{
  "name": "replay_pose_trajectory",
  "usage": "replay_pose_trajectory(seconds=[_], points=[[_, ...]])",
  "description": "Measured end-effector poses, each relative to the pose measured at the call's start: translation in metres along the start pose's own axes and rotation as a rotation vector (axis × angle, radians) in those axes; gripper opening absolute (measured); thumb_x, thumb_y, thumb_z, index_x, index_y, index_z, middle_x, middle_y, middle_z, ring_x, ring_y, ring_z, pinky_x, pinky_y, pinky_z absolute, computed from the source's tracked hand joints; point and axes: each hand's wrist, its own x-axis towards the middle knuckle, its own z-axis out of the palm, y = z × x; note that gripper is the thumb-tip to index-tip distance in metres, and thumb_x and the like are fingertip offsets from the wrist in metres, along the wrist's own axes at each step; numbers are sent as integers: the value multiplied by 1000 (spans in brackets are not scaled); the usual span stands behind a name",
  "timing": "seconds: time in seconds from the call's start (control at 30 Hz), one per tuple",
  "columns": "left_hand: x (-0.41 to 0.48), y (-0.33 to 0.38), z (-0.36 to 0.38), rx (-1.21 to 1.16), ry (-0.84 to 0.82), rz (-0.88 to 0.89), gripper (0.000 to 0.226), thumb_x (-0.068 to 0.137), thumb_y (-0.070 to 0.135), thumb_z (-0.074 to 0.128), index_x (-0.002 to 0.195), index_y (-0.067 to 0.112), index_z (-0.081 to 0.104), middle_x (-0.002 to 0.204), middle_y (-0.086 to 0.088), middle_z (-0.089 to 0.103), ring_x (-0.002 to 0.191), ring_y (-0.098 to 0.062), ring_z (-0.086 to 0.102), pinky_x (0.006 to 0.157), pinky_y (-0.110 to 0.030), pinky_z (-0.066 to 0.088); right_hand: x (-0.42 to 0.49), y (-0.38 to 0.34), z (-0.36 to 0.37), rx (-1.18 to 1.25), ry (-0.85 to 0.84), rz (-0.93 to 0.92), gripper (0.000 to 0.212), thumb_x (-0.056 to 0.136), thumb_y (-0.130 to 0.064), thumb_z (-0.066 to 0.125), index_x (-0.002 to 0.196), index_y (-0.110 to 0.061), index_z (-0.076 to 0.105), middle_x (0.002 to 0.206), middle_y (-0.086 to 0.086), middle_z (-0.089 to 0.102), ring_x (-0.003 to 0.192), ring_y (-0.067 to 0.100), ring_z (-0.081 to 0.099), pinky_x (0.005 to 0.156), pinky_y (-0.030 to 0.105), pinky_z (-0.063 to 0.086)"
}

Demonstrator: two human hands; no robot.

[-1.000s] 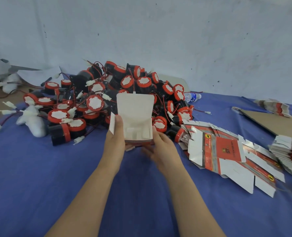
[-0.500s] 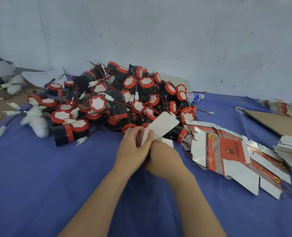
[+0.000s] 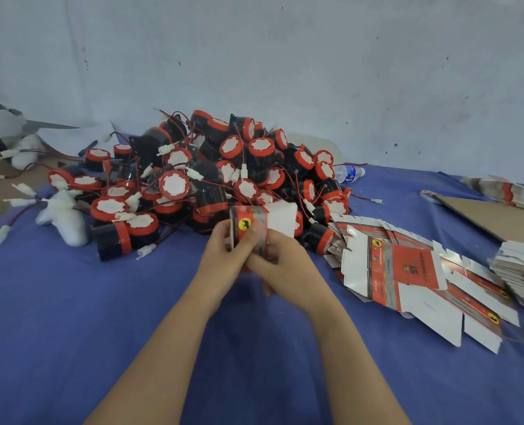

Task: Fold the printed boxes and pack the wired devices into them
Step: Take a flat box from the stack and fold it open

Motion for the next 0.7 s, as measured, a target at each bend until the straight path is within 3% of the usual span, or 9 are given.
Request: replay_pose_trajectory(seconds=[0.03,0.1,0.17,0.3,0.37,0.47,0.53,0.6,0.7], points=[[1,2,-2,-51,40,-17,67,65,70,64,111,23,61,109,-3,69,100,-17,68,77,-29,56,0,0,-3,116,79,-9,9,91,-16,59,87,-23,65,73,-6,69,45,1,47,46,23,41],[4,6,-6,-141,77,-89,73,64,73,63,114,21,62,111,-3,71,100,-18,68,83,-38,54,2,4,-15,314,431,-11,21,94,-16,53,86,-26,69,82,-4,72,48,4,44,49,20,39],[5,8,-9,-215,23,-168,70,61,70,58,113,23,65,106,0,73,95,-15,69,78,-35,54,1,10,-29,351,707,91,32,100,-26,45,83,-28,71,85,-7,73,61,5,52,62,26,44],[1,7,-5,-214,-165,-263,63,59,69,60,104,27,71,98,4,75,86,-8,71,67,-25,56,4,21,-31,874,413,479,36,100,-43,41,107,-18,66,99,1,75,100,21,67,87,39,54],[1,5,-5,-164,-140,-260,66,55,72,60,103,28,71,95,5,75,83,-7,71,64,-23,55,4,22,-27,1031,279,521,40,98,-40,45,123,-12,59,116,11,69,112,31,63,97,49,48],[2,4,-7,-85,-126,-219,65,54,74,59,102,32,69,91,9,75,79,-3,71,62,-20,52,3,27,-23,906,170,449,37,98,-44,46,115,-19,68,116,8,69,112,26,63,101,45,47],[-1,4,-6,-65,-134,-201,66,54,74,60,105,32,68,89,11,75,76,-1,70,58,-16,51,3,22,-21,677,210,449,38,97,-49,45,86,-28,74,88,-7,75,85,9,72,73,28,59],[-2,5,-6,-83,-141,-206,69,55,73,60,109,31,67,90,11,75,76,-1,70,57,-15,51,3,23,-23,642,249,430,38,99,-45,44,78,-28,70,76,-10,74,71,4,71,54,20,55],[-3,8,-6,-86,-182,-211,73,58,70,59,117,28,65,98,6,74,84,-6,70,66,-22,53,1,21,-20,653,230,402,28,100,-37,46,93,-25,70,95,-2,75,97,18,69,80,33,58]])
